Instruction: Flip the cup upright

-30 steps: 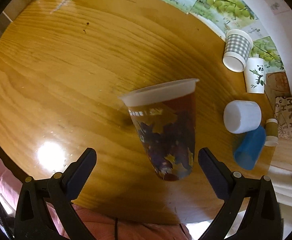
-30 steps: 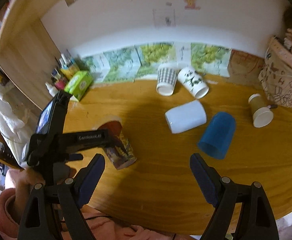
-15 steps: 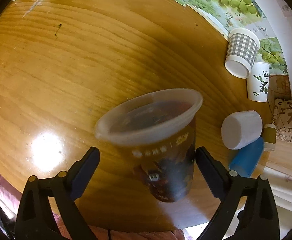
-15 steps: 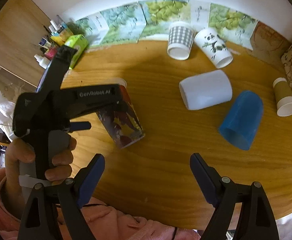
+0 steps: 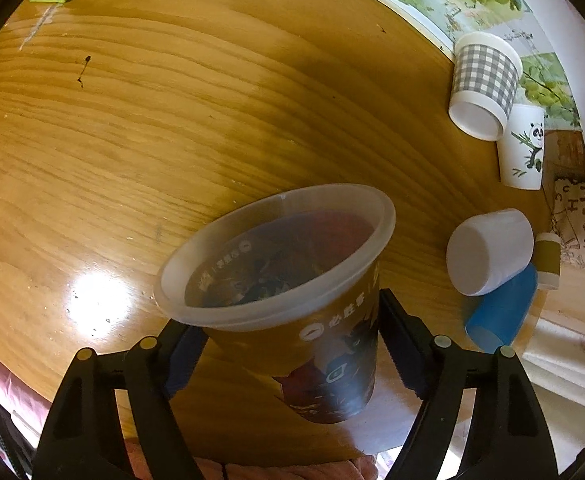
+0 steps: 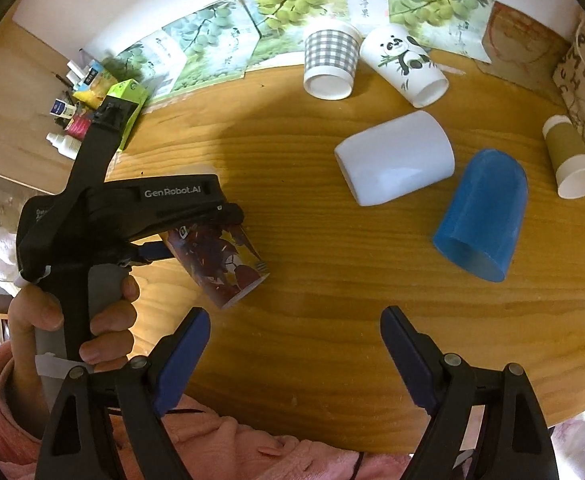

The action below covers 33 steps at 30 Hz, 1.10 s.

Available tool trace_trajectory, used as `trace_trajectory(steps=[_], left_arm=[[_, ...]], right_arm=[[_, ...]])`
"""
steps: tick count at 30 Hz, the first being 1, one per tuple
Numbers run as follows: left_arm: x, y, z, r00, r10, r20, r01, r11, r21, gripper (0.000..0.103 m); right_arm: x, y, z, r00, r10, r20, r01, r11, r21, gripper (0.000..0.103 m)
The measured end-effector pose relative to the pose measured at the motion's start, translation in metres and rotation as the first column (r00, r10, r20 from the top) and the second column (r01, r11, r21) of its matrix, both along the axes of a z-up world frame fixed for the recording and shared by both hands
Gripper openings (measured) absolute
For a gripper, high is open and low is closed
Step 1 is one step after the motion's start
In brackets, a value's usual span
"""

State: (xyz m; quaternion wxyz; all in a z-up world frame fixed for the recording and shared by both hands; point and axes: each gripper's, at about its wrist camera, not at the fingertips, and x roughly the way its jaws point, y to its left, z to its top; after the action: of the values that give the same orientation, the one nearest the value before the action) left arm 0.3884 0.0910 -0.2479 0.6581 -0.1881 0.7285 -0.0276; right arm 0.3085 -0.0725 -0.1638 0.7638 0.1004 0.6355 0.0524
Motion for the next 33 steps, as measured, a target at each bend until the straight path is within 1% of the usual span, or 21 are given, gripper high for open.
trace_trajectory(steps=[6, 12, 15, 18, 22, 25, 26, 28, 33], left_arm=[[0.003, -0.009, 0.001, 0.999, -0.049, -0.015, 0.049, 0.999, 0.006, 0.081], [-0.008, -0.029, 0.009, 0.988, -0.153, -0.003, 0.153, 0.988, 0.02, 0.081], [-0.014, -0.041, 0.011, 0.978, -0.209, -0.003, 0.209, 0.978, 0.023, 0.081], [-0.021, -0.054, 0.013, 0.969, -0.248, 0.005, 0.248, 0.968, 0.046, 0.081], [-0.032, -0.075, 0.013, 0.957, -0.29, -0.005, 0.29, 0.956, 0.037, 0.081], [-0.038, -0.078, 0.012, 0.945, -0.326, -0.016, 0.326, 0.945, 0.034, 0.081], [-0.05, -0.086, 0.013, 0.942, -0.336, -0.017, 0.336, 0.941, 0.03, 0.081], [-0.053, -0.092, 0.013, 0.935, -0.355, -0.02, 0.356, 0.934, 0.025, 0.081], [-0.062, -0.106, 0.013, 0.908, -0.419, -0.007, 0.419, 0.908, 0.017, 0.081]], right_arm=[[-0.008, -0.003, 0.003, 1.0, -0.013, 0.024, 0.013, 1.0, 0.005, 0.088], [-0.018, -0.012, 0.002, 0.999, -0.025, 0.029, 0.024, 1.0, 0.019, 0.088], [-0.025, -0.02, 0.003, 0.998, -0.045, 0.039, 0.044, 0.998, 0.034, 0.088], [-0.031, -0.028, 0.003, 0.997, -0.06, 0.04, 0.058, 0.997, 0.041, 0.088], [-0.042, -0.039, 0.002, 0.996, -0.077, 0.04, 0.075, 0.996, 0.05, 0.088], [-0.049, -0.047, 0.002, 0.995, -0.094, 0.042, 0.092, 0.994, 0.056, 0.088], [-0.053, -0.05, 0.002, 0.994, -0.102, 0.041, 0.1, 0.993, 0.055, 0.088], [-0.058, -0.056, 0.001, 0.992, -0.117, 0.037, 0.115, 0.992, 0.053, 0.088], [-0.071, -0.07, 0.0, 0.988, -0.154, 0.03, 0.153, 0.987, 0.052, 0.088]])
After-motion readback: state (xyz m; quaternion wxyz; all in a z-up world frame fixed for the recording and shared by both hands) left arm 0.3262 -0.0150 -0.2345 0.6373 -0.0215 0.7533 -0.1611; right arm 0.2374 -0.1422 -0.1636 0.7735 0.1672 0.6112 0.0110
